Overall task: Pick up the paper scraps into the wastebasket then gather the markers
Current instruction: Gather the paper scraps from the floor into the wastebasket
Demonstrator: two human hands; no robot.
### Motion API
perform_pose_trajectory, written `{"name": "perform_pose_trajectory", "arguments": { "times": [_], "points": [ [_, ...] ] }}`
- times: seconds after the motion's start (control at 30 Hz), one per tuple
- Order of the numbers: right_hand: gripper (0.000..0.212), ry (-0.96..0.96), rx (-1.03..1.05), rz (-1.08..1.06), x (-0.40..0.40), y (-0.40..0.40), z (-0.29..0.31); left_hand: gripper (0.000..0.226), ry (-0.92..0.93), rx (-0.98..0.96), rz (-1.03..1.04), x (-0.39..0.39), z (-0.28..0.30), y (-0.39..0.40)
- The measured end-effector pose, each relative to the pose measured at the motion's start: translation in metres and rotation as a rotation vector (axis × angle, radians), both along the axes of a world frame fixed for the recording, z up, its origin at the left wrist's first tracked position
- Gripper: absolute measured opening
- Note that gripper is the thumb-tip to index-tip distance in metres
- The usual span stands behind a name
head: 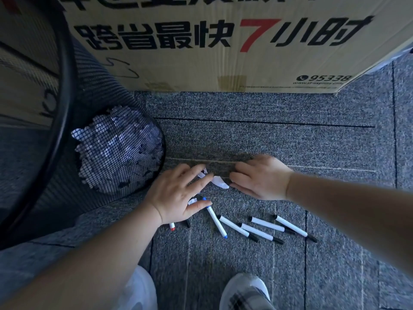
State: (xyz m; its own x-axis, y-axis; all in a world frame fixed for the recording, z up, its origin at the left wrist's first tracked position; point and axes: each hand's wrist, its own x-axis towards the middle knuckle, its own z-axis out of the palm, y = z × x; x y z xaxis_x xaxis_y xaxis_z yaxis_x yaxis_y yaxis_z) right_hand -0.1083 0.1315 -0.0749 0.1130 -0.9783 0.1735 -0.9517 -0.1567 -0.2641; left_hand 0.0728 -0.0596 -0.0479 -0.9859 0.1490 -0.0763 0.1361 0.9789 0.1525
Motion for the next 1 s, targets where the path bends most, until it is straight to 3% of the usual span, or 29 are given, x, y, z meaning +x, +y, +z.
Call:
{"name": "perform_pose_trajectory", "arguments": {
  "times": [0.1,0.2,0.47,0.63,0.87,1.0],
  "points": [
    [0.024,0.035,0.042,-0.041,0.000,0.016,-0.001,0.083,-0.014,-0.004,-0.043,0.004,-0.004,-0.003],
    [0.029,0.047,0.065,-0.132,0.000,0.023,0.001,0.089,-0.009,-0.024,-0.117,0.002,-0.010,-0.006],
    [0.046,0.062,0.089,-0.204,0.001,0.014,0.001,0.065,0.050,-0.113,-0.352,-0.032,-0.023,-0.016],
    [0.045,0.078,0.093,-0.258,-0.001,0.001,0.001,0.040,0.121,-0.098,-0.322,-0.040,-0.024,-0.007],
    [0.031,0.035,0.001,-0.187,-0.013,-0.020,0.005,0.029,0.066,-0.058,-0.266,-0.046,-0.012,0.008],
    [0.037,0.041,0.045,-0.166,-0.017,-0.027,0.006,0.037,-0.059,-0.103,-0.202,-0.053,-0.010,0.015]
  ]
}}
